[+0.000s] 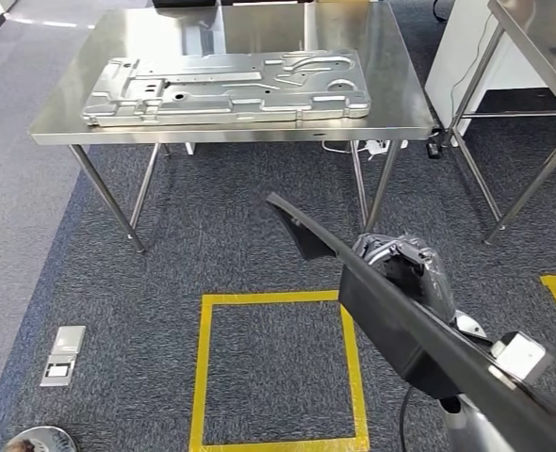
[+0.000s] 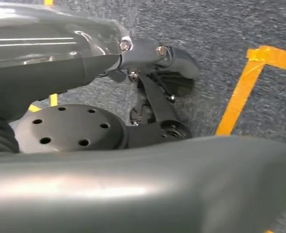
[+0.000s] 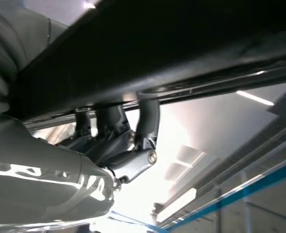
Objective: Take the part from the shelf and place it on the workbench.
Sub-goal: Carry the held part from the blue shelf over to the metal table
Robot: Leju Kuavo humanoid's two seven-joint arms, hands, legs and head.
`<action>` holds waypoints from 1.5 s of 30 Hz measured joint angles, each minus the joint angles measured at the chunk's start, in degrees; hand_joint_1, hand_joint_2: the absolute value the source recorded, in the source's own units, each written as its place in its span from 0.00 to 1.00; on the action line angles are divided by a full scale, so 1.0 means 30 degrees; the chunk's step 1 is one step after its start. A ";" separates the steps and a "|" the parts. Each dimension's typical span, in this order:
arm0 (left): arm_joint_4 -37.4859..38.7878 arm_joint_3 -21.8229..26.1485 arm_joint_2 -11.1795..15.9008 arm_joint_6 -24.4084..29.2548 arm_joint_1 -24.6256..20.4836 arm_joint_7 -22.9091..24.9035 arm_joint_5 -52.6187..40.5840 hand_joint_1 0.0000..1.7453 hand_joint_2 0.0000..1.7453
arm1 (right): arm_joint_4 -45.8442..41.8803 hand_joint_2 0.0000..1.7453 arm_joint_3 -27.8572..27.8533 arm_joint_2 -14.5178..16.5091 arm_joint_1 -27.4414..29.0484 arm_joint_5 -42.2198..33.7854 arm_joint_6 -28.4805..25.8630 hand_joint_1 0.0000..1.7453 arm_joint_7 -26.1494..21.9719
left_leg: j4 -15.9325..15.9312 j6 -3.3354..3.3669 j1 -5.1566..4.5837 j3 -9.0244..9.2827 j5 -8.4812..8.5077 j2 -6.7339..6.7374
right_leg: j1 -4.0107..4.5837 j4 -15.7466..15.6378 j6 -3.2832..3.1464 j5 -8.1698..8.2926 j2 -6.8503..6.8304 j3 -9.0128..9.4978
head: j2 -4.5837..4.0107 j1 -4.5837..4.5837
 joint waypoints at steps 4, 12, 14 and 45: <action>0.0000 0.0000 0.0005 0.0115 0.0089 0.0096 -0.0084 0.00 1.00 | -0.0076 1.00 0.0009 0.0005 0.0108 0.0038 -0.0047 1.00 -0.0007 | 0.3678 -0.0018 0.0001 -0.2430 -0.0699 -0.0002 | 0.0078 0.0001 -0.0172 -0.0287 0.0032 0.0272 | 0.0000 0.0000; 0.0000 -0.0015 0.0186 0.0364 0.0102 0.0226 -0.0342 0.00 1.00 | -0.0240 1.00 -0.0140 -0.0073 0.0790 0.0003 -0.0215 1.00 -0.0277 | -0.1163 0.1073 -0.0471 -0.0873 0.2175 -0.0061 | 0.0053 -0.0146 0.0288 -0.0851 0.0110 0.0916 | 0.0000 0.0018; 0.0000 -0.0015 0.0189 0.0366 0.0070 0.0235 -0.0353 0.00 1.00 | -0.0273 1.00 -0.0233 -0.0129 0.0848 -0.0013 -0.0126 1.00 -0.0317 | -0.1736 0.1118 -0.0316 -0.0513 0.2090 -0.0028 | 0.0087 0.0229 0.0459 -0.1135 0.0090 0.0789 | 0.0000 0.0031; 0.0000 0.0006 -0.0062 0.0317 0.0113 0.0113 0.0075 0.00 1.00 | -0.0127 1.00 0.0049 -0.0397 0.0391 -0.0126 0.0251 1.00 0.0078 | -0.1761 0.0871 -0.0212 -0.0465 0.1981 -0.0009 | 0.0107 0.0359 0.0546 -0.1383 0.0042 0.0957 | 0.0000 0.0062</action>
